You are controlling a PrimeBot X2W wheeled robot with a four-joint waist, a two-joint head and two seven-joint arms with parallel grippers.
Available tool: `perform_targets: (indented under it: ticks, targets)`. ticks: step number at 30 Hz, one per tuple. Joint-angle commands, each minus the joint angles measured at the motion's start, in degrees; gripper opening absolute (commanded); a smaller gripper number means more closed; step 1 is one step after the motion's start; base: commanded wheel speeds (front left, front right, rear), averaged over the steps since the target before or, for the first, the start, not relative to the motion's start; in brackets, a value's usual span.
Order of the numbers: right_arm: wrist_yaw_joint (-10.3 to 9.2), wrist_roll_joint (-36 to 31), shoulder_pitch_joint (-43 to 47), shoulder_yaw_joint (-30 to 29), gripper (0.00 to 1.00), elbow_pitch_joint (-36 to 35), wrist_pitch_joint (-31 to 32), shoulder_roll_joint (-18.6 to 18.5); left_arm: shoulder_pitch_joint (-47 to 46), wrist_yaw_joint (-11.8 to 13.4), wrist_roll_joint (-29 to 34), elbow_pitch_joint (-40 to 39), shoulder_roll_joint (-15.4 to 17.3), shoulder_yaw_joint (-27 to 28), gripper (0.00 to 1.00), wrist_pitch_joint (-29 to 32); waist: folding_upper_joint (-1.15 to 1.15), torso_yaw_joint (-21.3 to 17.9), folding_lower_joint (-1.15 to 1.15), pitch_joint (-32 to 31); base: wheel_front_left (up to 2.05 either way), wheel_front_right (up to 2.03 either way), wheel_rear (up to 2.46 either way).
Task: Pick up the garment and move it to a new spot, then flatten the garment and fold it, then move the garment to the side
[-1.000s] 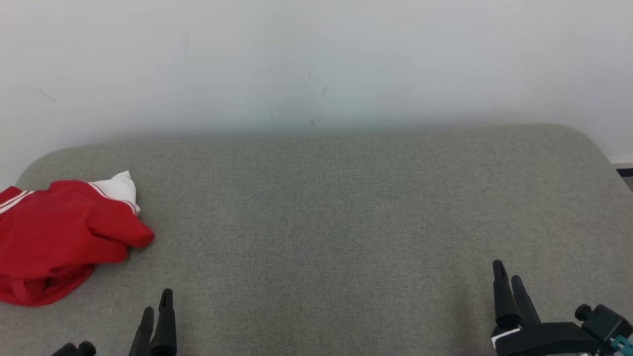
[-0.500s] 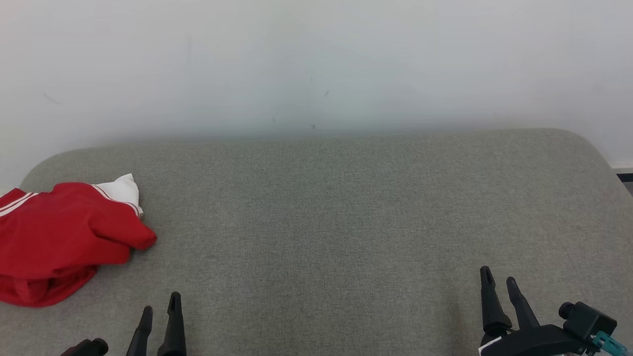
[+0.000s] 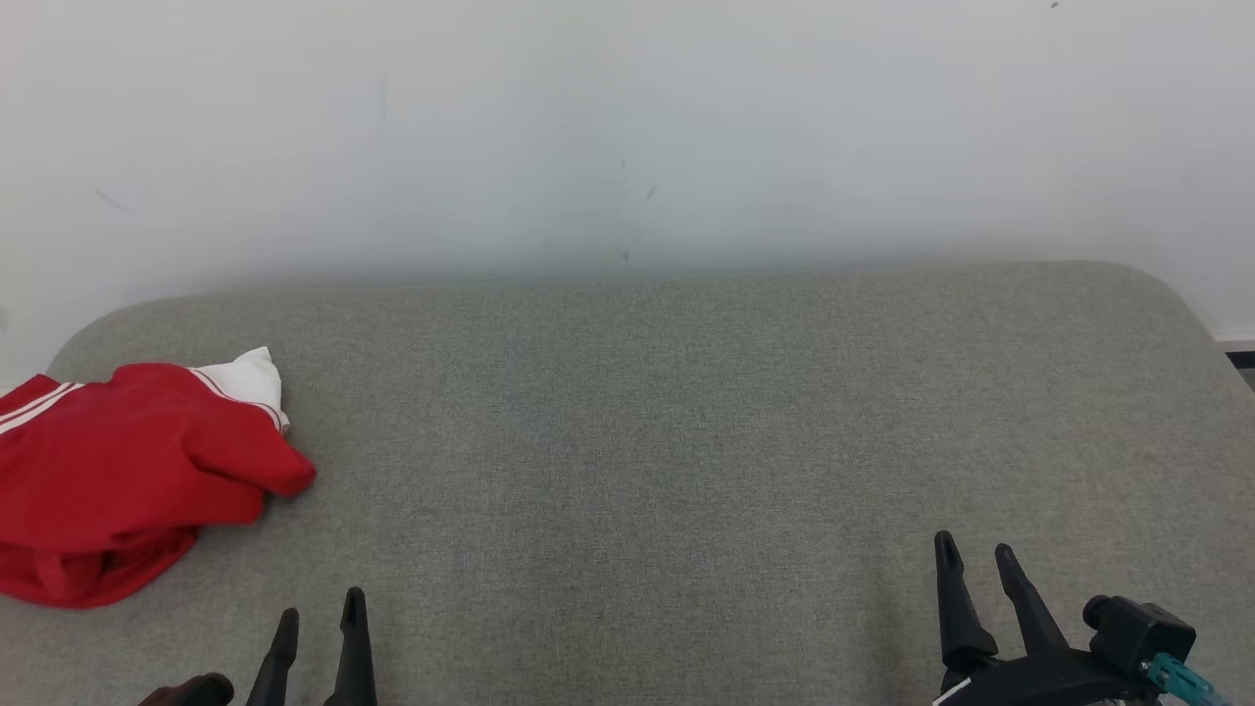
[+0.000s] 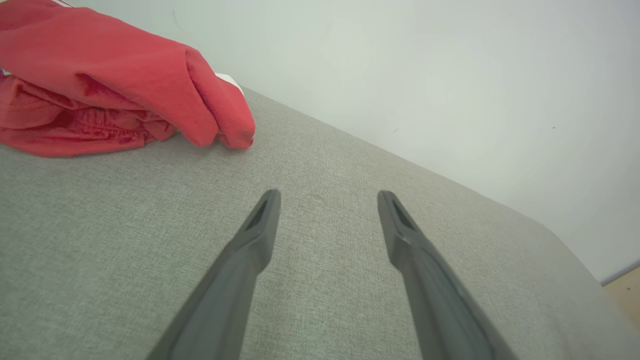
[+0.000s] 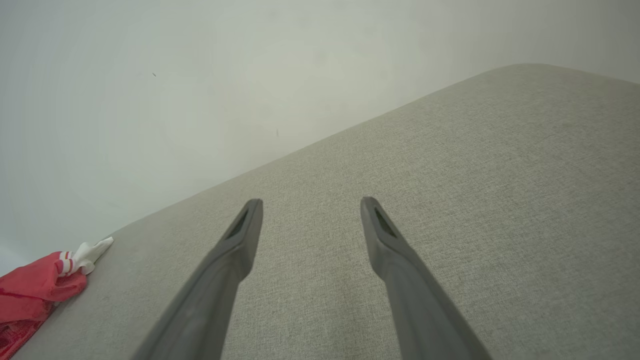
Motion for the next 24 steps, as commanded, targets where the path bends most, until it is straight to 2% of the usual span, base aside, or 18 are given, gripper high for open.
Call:
perform_targets:
  ticks: [1, 13, 24]
  targets:
    - [0.24, -1.7, -0.2, 0.2, 1.0, -0.3, -0.5, -0.2, 0.0, 0.0, 1.7, -0.4, 0.3, -0.1, 1.0, -0.5, 0.0, 0.0, 0.0, 0.0, 0.0, 0.0, 0.0]
    - [0.23, -7.7, 0.4, 1.2, 1.0, 0.3, -1.4, -0.2, 0.0, -0.3, 9.3, 0.1, 0.4, 0.1, 1.0, -2.2, 0.0, 0.2, 0.0, -0.4, 0.0, 0.0, 0.0]
    - [0.24, -11.9, 0.7, 1.8, 1.0, 0.9, -2.5, -0.2, 0.4, -0.7, 13.7, 0.9, 0.4, 0.1, 1.0, -3.4, 0.0, 0.1, 0.0, -0.7, 0.0, 0.0, 0.0]
